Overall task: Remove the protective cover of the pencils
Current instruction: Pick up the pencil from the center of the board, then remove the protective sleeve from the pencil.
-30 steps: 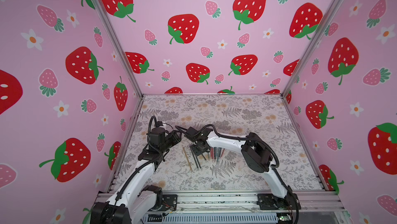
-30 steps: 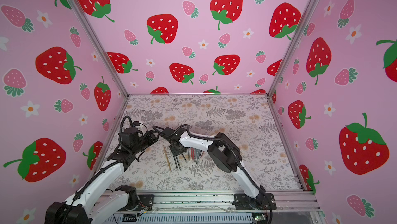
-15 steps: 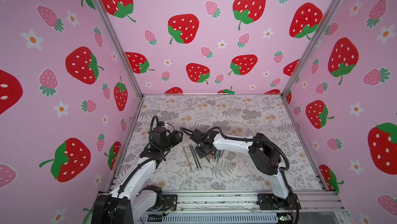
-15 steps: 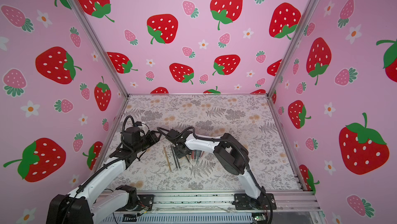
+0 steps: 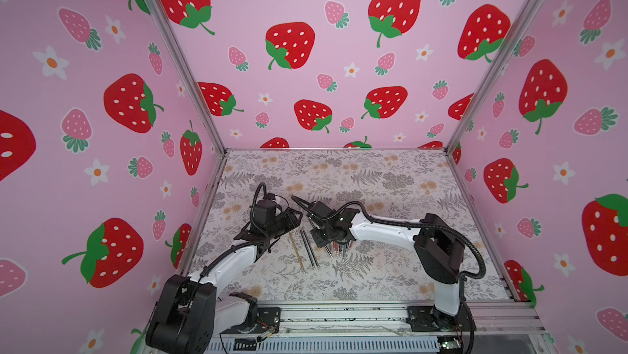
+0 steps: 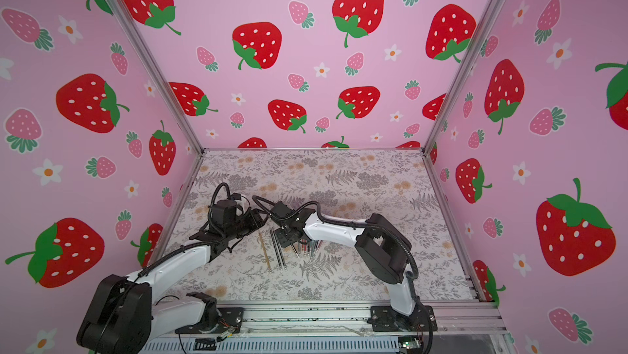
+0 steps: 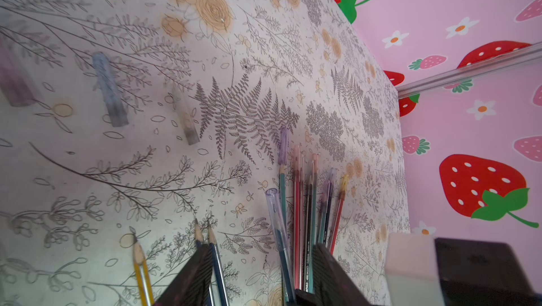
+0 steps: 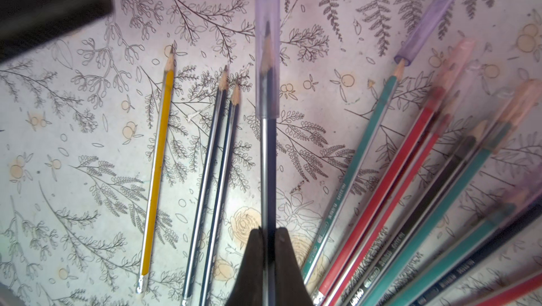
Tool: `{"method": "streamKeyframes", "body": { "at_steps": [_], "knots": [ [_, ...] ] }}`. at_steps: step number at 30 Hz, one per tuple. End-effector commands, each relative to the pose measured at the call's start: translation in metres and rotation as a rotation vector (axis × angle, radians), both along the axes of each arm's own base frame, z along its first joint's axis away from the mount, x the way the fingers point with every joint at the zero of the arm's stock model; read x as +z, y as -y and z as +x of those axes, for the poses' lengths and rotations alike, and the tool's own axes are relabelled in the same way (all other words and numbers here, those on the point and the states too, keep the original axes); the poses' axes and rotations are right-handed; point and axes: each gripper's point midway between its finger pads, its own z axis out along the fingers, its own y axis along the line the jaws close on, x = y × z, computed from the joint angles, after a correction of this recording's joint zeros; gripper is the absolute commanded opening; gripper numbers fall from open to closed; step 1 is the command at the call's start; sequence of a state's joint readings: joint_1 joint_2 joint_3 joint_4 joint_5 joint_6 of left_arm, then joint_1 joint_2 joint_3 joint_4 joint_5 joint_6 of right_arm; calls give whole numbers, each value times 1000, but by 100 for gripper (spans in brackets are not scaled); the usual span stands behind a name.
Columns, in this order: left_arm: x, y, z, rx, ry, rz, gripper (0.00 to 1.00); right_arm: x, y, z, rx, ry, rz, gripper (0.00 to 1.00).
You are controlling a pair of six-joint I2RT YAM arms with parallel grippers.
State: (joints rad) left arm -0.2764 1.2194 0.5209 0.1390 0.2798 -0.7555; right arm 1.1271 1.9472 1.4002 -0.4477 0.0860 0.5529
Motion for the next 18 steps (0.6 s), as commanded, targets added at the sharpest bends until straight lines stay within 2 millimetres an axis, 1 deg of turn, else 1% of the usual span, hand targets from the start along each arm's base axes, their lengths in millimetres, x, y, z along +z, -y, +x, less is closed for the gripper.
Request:
{"method": "streamKeyframes", "body": {
  "at_steps": [1,5,10,18],
  "knots": [
    [18,16,16,-12,58,-26,59,15,-4,0,3,8,57,5],
    [12,27,21,-24,47,-38,59,19,-5,-4,14,16,74,5],
    [4,33,26,-29,27,-39,58,23,-6,-6,20,26,90,5],
    [3,45,30,-52,27,-58,55,26,-13,-12,43,30,113,5]
  ]
}}
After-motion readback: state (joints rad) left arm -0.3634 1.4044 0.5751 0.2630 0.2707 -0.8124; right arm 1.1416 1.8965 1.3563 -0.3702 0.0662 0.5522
